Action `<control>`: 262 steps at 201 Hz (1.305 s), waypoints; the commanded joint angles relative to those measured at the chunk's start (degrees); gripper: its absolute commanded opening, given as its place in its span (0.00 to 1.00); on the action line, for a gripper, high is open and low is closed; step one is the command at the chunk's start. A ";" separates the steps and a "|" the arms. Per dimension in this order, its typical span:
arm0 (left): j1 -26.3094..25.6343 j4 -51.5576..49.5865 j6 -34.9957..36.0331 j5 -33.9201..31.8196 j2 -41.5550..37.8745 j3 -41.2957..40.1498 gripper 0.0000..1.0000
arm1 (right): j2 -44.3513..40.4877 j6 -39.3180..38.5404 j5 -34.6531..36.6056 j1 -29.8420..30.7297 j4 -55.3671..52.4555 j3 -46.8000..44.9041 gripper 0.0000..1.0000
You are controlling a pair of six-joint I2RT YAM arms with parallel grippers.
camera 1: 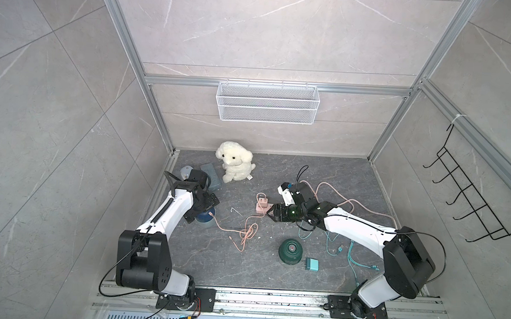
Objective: Charge the cordless meat grinders
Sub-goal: Insert the charging cable into the cordless meat grinder, then pick up the plug from the center of the board.
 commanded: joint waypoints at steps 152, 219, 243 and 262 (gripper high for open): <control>-8.74 1.35 11.16 2.22 -3.74 16.07 0.99 | -12.72 5.43 18.47 -7.85 -31.93 1.35 0.83; -17.09 9.73 9.40 9.65 0.14 11.08 0.98 | -19.87 23.24 24.00 3.45 -37.35 -11.07 0.83; -17.09 10.12 10.22 10.91 -0.69 9.64 0.98 | -19.73 29.46 24.69 8.46 -37.08 -14.64 0.83; -17.09 11.08 10.30 11.62 -1.39 8.09 0.98 | -20.14 33.19 23.53 10.50 -35.20 -18.26 0.81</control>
